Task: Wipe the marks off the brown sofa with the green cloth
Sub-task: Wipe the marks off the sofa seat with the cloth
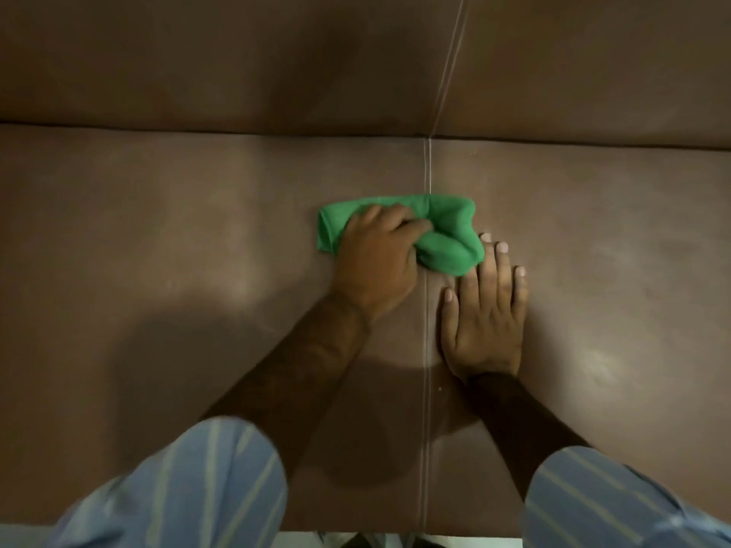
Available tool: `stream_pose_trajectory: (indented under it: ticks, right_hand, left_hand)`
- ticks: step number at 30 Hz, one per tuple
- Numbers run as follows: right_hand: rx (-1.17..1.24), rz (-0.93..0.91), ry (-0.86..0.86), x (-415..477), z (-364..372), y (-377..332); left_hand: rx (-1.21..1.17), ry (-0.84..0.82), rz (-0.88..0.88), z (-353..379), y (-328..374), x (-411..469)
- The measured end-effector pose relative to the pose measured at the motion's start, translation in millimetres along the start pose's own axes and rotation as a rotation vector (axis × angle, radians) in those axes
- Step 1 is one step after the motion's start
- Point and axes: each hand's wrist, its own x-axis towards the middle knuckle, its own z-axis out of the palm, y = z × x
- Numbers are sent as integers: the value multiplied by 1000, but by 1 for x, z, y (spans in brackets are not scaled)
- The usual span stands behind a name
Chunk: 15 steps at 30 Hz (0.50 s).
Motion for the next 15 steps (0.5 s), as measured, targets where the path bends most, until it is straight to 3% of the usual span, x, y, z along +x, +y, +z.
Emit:
stream_pose_trajectory:
  ticks: [4,8,12,13,15]
  right_hand:
    - [4,0,-31,-1,0,1]
    - [23,12,-41,-1,2,1]
    - [26,14,-38,-1,3,0]
    - [26,13,-38,-1,2,0]
    - [17,11,-30,0,1,0]
  left_hand:
    - [1,-126,77,-27,-47,-64]
    - [79,-58,-16,-54,-103,-109]
    - [94,211,-366,-47,-102,-53]
    - [80,215,-364,-40,-86,-27]
    - [36,111,-175,-17,-44,28]
